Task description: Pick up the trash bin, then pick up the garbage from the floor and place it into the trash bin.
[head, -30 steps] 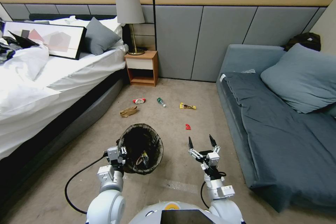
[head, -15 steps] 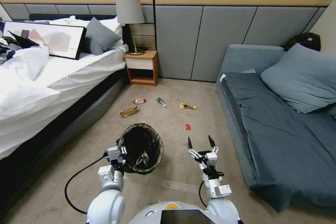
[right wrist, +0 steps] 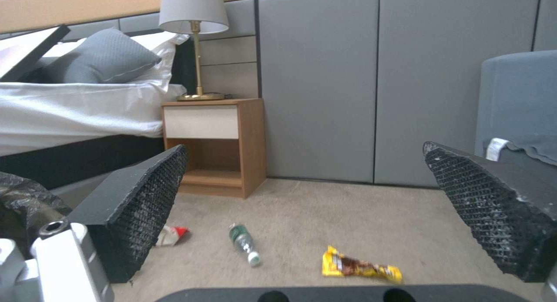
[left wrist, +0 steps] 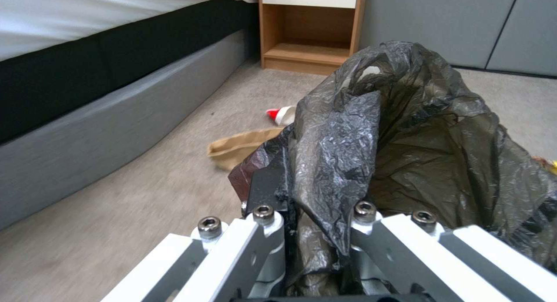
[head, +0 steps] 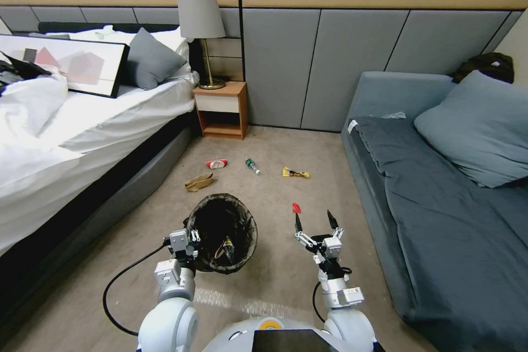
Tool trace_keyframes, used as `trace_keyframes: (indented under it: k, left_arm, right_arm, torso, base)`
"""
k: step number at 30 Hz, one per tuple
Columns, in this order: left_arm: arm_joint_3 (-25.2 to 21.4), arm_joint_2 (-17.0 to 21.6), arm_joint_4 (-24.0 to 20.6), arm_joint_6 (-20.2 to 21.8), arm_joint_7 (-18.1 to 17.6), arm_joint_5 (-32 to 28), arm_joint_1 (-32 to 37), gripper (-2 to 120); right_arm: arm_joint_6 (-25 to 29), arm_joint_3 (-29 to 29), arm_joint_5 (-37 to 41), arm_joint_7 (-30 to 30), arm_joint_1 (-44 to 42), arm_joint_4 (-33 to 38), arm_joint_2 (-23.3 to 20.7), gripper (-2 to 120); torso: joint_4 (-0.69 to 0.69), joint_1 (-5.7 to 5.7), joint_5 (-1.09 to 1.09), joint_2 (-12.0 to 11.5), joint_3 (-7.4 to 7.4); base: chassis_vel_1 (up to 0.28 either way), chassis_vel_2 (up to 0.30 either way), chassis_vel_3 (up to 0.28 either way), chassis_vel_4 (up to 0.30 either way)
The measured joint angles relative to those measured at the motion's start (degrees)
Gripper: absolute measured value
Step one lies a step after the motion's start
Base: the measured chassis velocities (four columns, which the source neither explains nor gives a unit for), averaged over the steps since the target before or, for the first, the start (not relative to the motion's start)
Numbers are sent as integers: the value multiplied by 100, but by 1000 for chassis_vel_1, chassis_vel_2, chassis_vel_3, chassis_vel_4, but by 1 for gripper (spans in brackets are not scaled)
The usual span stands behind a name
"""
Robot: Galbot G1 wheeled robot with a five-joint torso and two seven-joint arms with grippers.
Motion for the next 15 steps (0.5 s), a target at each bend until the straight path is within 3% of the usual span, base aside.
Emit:
trace_keyframes:
  k: [15]
  left_arm:
    - [-9,11,-33,0,-3,-1,34,6]
  right_arm:
    - [71,43,-5,-154,55,-28,-15,100]
  torso:
    - [0,1,-2,0,0]
  base:
    - [-208,203,205,-205]
